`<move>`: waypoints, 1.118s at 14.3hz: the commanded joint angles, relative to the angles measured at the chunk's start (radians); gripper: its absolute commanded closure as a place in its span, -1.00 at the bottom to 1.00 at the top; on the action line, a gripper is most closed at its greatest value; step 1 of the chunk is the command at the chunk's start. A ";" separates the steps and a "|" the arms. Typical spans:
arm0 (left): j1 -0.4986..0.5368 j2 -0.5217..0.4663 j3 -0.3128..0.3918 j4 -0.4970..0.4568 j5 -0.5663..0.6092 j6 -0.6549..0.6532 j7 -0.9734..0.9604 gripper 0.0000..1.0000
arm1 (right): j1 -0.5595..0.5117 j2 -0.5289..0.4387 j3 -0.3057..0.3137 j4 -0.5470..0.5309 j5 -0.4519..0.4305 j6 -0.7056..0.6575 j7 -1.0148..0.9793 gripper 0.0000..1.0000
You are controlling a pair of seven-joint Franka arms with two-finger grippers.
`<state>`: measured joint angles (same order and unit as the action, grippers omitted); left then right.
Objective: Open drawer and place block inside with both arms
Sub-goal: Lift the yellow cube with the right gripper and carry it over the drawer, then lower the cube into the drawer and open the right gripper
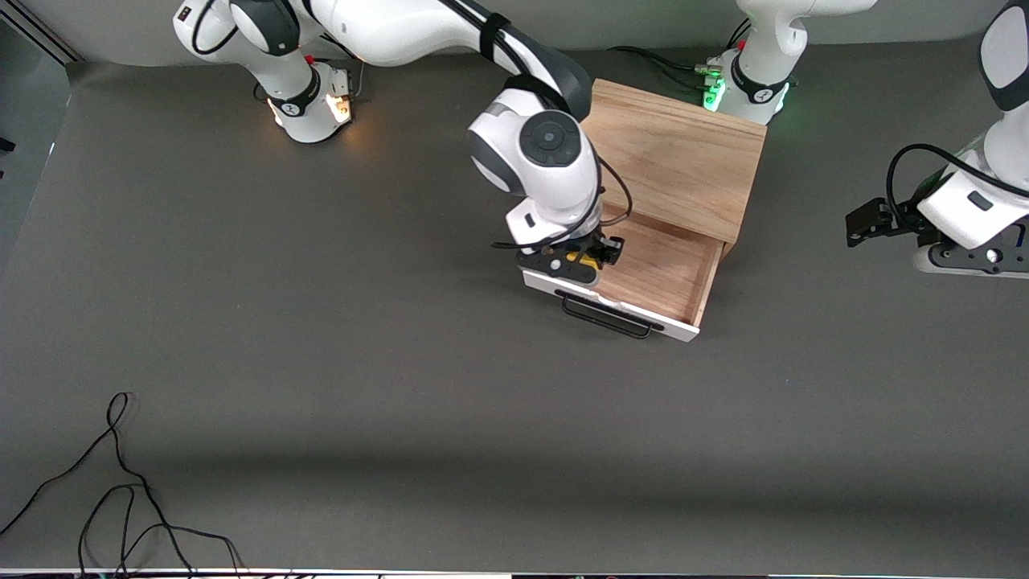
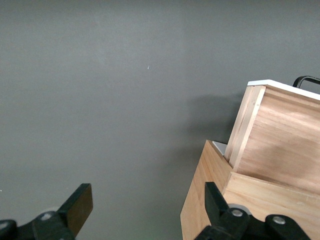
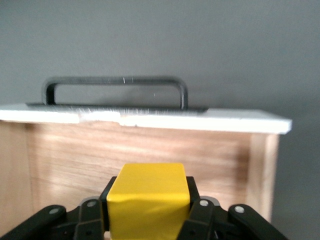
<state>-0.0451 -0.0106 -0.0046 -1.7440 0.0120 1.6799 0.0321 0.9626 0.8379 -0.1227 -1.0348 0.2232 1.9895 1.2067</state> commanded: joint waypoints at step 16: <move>-0.013 0.034 -0.006 0.049 -0.007 -0.023 -0.027 -1.00 | 0.064 0.078 -0.008 0.007 0.005 0.065 0.170 -1.00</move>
<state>-0.0420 0.0159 -0.0253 -1.7183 0.0118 1.6782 0.0170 1.0154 0.9215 -0.1227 -1.0330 0.2232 2.0442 1.3175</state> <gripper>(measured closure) 0.000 0.304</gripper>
